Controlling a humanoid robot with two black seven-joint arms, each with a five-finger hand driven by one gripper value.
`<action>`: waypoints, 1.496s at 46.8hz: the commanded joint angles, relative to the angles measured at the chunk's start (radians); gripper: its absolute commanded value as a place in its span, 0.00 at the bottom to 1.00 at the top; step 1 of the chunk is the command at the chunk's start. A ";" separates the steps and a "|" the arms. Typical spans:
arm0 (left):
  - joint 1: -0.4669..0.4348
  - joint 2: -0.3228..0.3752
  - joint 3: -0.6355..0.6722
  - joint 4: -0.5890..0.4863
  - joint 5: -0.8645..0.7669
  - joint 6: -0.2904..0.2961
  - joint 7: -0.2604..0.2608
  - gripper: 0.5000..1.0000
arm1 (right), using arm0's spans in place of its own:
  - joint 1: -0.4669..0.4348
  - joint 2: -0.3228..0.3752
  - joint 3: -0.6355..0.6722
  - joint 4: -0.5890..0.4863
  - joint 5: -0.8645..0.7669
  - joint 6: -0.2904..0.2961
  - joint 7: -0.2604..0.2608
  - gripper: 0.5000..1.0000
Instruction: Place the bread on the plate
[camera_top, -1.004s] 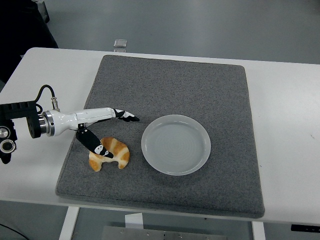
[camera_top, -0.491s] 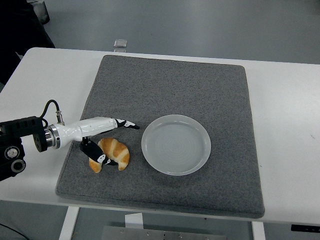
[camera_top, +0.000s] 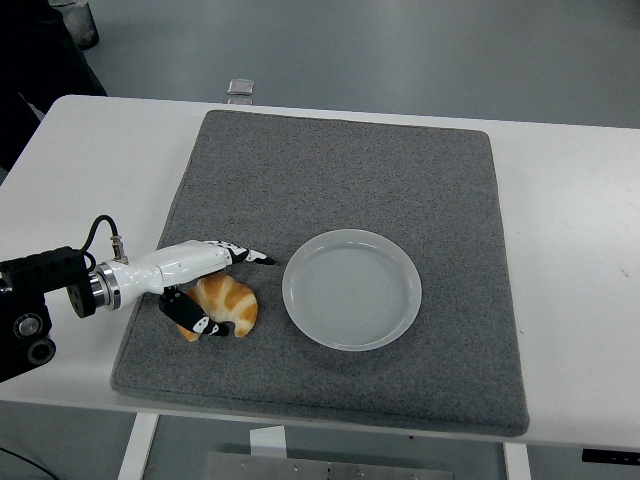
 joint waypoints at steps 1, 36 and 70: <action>0.000 0.000 -0.001 0.002 0.000 0.000 0.000 0.88 | 0.000 0.000 0.000 0.000 0.000 0.000 0.000 0.90; -0.011 0.002 0.000 0.005 0.000 -0.003 -0.021 0.47 | 0.000 0.000 0.001 0.000 0.000 0.000 0.000 0.90; -0.034 0.006 -0.001 0.037 0.226 -0.003 -0.052 0.00 | 0.000 0.000 0.000 0.000 0.000 0.000 0.000 0.90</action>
